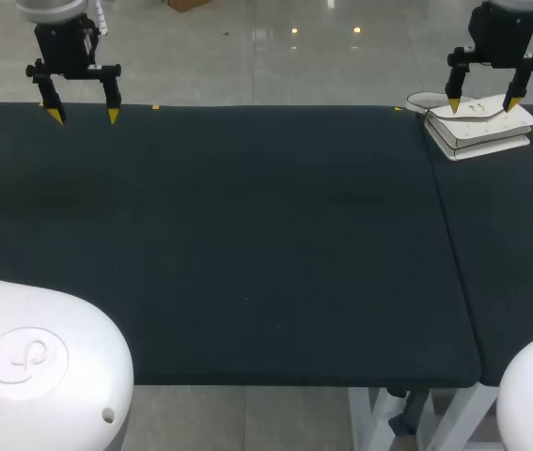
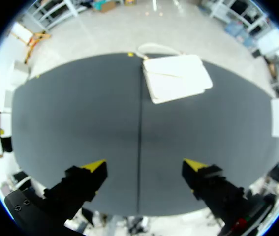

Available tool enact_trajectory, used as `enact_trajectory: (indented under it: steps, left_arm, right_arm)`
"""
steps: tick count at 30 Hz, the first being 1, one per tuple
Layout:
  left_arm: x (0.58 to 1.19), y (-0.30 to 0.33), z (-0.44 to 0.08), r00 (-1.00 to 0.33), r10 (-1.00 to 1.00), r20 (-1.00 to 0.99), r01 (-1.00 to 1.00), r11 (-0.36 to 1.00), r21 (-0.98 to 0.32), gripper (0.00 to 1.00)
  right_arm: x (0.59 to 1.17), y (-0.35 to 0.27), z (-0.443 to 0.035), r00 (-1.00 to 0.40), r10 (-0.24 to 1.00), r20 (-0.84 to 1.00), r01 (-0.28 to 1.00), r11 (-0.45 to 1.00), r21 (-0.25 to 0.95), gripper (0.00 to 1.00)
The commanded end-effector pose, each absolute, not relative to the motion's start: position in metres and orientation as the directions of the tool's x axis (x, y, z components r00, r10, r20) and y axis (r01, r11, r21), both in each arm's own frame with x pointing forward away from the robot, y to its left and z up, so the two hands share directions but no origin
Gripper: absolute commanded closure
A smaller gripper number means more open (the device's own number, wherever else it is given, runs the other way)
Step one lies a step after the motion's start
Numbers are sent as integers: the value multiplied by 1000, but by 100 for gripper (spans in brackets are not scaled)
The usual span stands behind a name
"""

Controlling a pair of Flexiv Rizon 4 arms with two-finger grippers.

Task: Pick up the bag, open it, inspect its contents, close it, and place it on the opposite side

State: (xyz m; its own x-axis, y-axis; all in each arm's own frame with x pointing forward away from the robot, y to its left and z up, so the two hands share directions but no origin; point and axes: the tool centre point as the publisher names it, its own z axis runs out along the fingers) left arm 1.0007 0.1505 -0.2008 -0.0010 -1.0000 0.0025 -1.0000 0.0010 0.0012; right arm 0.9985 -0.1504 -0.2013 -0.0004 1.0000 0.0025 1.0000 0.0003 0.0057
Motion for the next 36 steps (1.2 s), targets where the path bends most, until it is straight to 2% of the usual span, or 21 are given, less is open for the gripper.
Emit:
enact_trajectory:
  steps: [1, 19, 31, 36]
  left_arm:
    - [1001, 150, -200, 0, -1000, 1, -1000, 0, 1, 0]
    - [1001, 149, -201, -10, -1000, 0, -1000, 10, -2, 0]
    - [995, 136, -206, -263, -965, 25, -958, 258, -127, 0]
    - [988, 129, -209, -413, -910, 42, -897, 398, -190, 0]
  right_arm:
    - [999, -150, -201, 0, 1000, 1, 1000, 0, 2, 0]
    - [999, -150, -201, 0, 1000, 1, 1000, 0, 2, 0]
    - [1004, -169, -212, -25, 999, 40, 1000, 26, -14, 0]
    - [1005, -178, -217, -126, 988, 93, 992, 126, 7, 0]
